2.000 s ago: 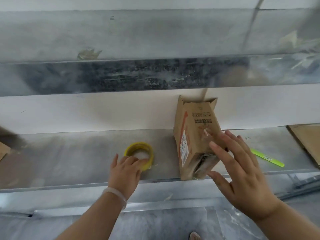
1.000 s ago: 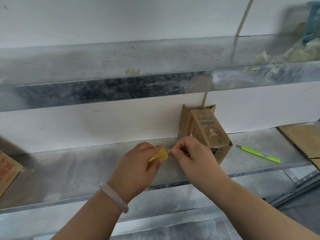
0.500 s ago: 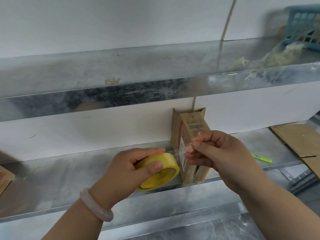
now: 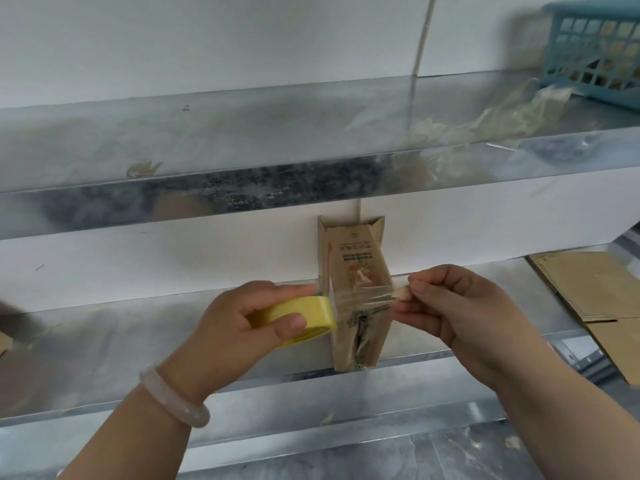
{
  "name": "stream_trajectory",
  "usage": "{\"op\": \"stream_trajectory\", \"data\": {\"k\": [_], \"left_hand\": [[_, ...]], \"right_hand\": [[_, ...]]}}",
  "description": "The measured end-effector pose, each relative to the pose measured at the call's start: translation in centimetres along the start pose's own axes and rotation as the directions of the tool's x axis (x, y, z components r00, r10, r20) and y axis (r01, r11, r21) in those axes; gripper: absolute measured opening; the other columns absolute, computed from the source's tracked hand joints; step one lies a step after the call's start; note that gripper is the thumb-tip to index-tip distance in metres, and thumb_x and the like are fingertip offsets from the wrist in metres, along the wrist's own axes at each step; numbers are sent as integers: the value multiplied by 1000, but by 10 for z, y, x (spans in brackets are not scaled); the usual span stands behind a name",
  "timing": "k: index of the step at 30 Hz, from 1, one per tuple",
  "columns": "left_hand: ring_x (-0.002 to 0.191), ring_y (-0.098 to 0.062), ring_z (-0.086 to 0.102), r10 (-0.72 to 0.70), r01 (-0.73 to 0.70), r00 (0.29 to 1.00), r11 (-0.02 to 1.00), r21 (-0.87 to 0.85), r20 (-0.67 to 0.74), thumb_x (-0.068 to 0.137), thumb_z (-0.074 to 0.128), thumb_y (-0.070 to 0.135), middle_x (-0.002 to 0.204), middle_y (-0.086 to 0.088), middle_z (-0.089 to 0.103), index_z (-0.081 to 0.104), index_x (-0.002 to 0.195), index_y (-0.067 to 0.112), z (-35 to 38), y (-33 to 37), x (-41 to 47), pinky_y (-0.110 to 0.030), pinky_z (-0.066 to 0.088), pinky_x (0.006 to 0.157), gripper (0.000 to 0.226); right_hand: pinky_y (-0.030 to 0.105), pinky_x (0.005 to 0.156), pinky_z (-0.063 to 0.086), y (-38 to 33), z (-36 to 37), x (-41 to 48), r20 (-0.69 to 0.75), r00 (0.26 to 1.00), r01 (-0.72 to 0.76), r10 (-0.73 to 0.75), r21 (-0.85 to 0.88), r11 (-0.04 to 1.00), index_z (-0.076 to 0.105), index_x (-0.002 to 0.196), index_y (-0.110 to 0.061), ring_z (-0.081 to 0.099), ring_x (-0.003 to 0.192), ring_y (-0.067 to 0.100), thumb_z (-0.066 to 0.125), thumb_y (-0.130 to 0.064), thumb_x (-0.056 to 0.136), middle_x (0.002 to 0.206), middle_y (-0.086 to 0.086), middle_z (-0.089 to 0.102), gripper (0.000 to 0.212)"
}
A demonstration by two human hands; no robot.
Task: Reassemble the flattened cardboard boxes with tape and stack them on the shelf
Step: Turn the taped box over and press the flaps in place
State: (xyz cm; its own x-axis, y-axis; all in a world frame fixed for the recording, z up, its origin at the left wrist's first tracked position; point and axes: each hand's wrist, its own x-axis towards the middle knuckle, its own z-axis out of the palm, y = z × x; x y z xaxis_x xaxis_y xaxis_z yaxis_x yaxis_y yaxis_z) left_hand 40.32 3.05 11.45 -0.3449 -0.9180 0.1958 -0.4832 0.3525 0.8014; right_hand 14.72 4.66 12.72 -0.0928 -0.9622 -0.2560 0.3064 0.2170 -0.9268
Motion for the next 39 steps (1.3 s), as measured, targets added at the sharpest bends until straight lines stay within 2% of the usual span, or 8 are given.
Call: {"op": "stream_trajectory", "data": {"k": [7,12,17,23,30,33,36,39], "left_hand": [[81,0,52,-89,67,996,831,552,13,66,40,88,81,18,55,55,118,60,12,6,15,-17,42,70,61],[81,-1,51,-101,62,994,803,592,34,67,34,78,83,20,52,50,125,57,25,5,24,-15,38,69,65],[78,1,50,-92,67,996,833,549,17,77,50,70,80,21,51,49,123,59,29,-10,28,-12,32,65,48],[78,2,50,-52,22,997,883,469,52,77,22,85,79,24,47,45,131,53,43,-35,31,-10,33,63,68],[73,0,50,-15,17,1000,870,493,-8,81,27,79,79,23,47,42,131,52,52,-45,32,-10,35,60,59],[73,1,50,-4,9,1000,858,514,-12,82,22,80,79,24,46,39,132,54,50,-47,30,-10,35,60,59],[70,2,49,3,7,1000,847,532,-18,83,24,78,78,24,45,46,132,51,49,-45,29,-12,37,58,60],[69,1,50,8,7,1000,840,543,-25,83,24,79,76,23,45,47,132,50,52,-43,28,-12,38,57,61]], "right_hand": [[31,66,62,7,-24,12,-36,999,1,-2,-12,1000,60,85,2,71,64,23,55,6,92,70,15,70,9],[32,67,62,17,-37,28,-35,998,-59,57,-40,998,60,92,5,70,66,24,56,4,92,73,17,70,4],[31,65,61,28,-42,43,-8,996,-89,89,-32,996,60,92,5,70,67,24,55,3,93,73,15,70,5],[38,68,62,55,-46,56,73,961,-271,265,94,958,62,84,2,63,60,18,55,1,93,69,14,63,12],[32,64,56,72,-33,66,132,899,-434,418,150,888,66,77,-4,59,54,14,69,-13,76,64,8,61,9],[37,74,58,73,-34,69,79,901,-425,426,-23,905,65,92,-6,62,69,18,75,-24,64,77,9,65,35],[35,80,60,78,-46,74,-58,976,-215,212,-435,874,66,106,-17,67,85,20,84,-28,69,94,8,69,42],[9,80,48,76,-51,70,21,935,276,-353,-667,692,65,113,-38,61,93,-3,65,-36,90,106,-11,65,23]]}}
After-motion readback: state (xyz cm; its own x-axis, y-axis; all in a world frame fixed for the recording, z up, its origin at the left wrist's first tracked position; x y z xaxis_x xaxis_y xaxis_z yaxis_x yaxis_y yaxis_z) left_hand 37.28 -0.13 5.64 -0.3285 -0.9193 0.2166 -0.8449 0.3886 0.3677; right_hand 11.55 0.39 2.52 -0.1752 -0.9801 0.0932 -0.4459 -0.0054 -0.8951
